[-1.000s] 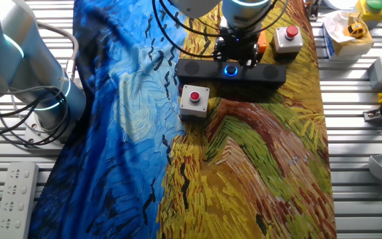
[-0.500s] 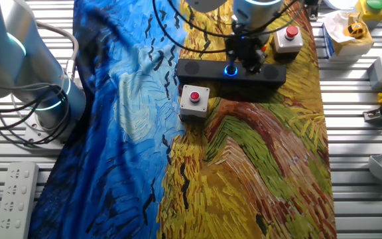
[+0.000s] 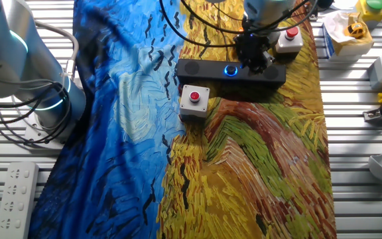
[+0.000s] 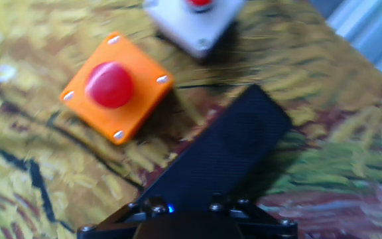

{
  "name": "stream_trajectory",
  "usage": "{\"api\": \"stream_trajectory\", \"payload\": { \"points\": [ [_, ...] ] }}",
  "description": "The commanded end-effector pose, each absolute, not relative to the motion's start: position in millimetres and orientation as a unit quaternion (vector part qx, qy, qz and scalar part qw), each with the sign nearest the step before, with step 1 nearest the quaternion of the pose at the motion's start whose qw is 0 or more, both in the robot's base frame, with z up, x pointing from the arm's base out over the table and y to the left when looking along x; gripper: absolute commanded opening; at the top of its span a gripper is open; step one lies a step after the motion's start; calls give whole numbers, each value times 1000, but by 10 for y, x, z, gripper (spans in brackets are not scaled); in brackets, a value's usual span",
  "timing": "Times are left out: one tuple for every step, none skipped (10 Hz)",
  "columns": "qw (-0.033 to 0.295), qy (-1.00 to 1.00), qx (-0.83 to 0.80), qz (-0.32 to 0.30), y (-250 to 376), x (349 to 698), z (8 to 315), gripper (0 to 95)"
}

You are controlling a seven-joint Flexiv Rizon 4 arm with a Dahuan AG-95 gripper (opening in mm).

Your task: Turn the knob to decrease the volume of the speaker

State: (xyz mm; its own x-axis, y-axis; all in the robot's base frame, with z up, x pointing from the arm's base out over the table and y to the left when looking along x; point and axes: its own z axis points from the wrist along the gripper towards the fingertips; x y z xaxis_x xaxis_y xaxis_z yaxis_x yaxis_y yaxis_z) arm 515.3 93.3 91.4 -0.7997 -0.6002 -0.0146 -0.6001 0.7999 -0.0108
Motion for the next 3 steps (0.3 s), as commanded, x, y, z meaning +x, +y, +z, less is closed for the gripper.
{"api": "stream_trajectory", "payload": {
  "points": [
    [10,947,-322,3,921,5137,935,190],
    [11,946,-324,4,917,5134,939,190],
    [12,945,-326,7,914,5132,940,190]
  ]
}}
